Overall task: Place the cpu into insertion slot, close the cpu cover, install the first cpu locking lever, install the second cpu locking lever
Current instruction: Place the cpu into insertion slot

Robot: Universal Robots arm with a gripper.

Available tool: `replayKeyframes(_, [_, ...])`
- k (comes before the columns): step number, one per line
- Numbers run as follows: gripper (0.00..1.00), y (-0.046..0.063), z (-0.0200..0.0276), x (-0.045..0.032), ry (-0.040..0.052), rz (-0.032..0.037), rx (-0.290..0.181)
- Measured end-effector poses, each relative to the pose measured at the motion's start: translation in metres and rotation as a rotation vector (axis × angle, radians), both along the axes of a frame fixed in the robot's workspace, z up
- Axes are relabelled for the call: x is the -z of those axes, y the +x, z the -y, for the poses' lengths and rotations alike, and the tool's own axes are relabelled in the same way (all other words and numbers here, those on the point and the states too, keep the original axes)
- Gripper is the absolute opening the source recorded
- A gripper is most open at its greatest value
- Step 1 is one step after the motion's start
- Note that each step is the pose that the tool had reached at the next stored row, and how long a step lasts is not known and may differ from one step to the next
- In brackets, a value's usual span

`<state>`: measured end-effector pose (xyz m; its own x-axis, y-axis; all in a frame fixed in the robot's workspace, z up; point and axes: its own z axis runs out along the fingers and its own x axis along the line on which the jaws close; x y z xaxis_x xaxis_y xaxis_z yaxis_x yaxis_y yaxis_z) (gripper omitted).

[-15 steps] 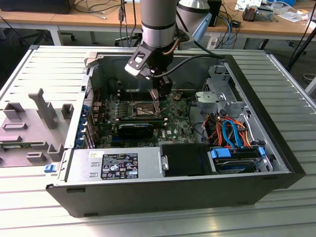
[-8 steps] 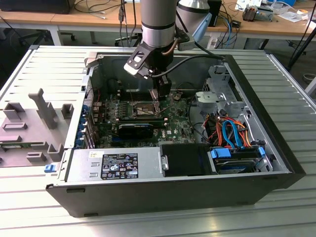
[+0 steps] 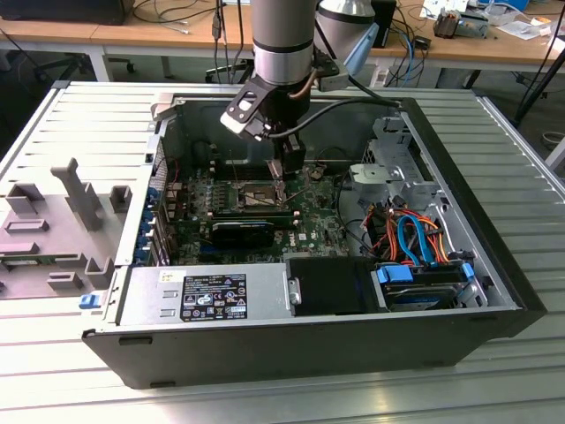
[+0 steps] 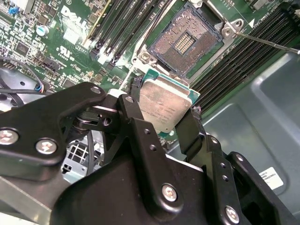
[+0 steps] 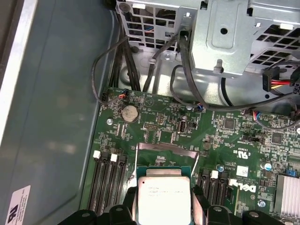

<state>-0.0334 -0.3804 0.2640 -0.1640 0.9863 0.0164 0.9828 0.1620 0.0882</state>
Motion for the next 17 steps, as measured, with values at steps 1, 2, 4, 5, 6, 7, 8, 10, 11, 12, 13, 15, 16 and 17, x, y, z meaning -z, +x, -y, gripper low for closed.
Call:
replayKeyframes(1, [0.55, 0.0, 0.0, 0.0, 0.0, 0.0, 0.004])
replayKeyframes(2, [0.55, 0.0, 0.0, 0.0, 0.0, 0.0, 0.008])
replayKeyframes(4, [0.55, 0.0, 0.0, 0.0004, -0.0037, 0.0, 0.052])
replayKeyframes(5, [0.55, 0.0, 0.0, 0.0016, -0.0128, -0.0572, 0.065])
replayKeyframes(6, [0.55, 0.0, 0.0, 0.0018, -0.0152, -0.0745, 0.066])
replayKeyframes(7, [0.55, 0.0, 0.0, 0.0019, -0.0168, -0.085, 0.068])
replayKeyframes(8, [0.55, 0.0, 0.0, 0.0022, -0.02, -0.0999, 0.072])
replayKeyframes(10, [0.55, -0.0001, 0.0, 0.0025, -0.0209, -0.1054, 0.085])
replayKeyframes(11, [0.55, 0.0, 0.0, 0.0026, -0.0207, -0.1055, 0.092])
replayKeyframes(12, [0.55, 0.0, 0.0, 0.0027, -0.0201, -0.1055, 0.102])
replayKeyframes(13, [0.55, 0.0, 0.0, 0.0027, -0.0197, -0.1056, 0.111])
replayKeyframes(15, [0.55, 0.0, 0.0, 0.0027, -0.0192, -0.1057, 0.119])
replayKeyframes(16, [0.55, 0.0, 0.0, 0.0027, -0.019, -0.1057, 0.124])
replayKeyframes(17, [0.55, 0.0, 0.0, 0.0026, -0.0189, -0.1058, 0.128])
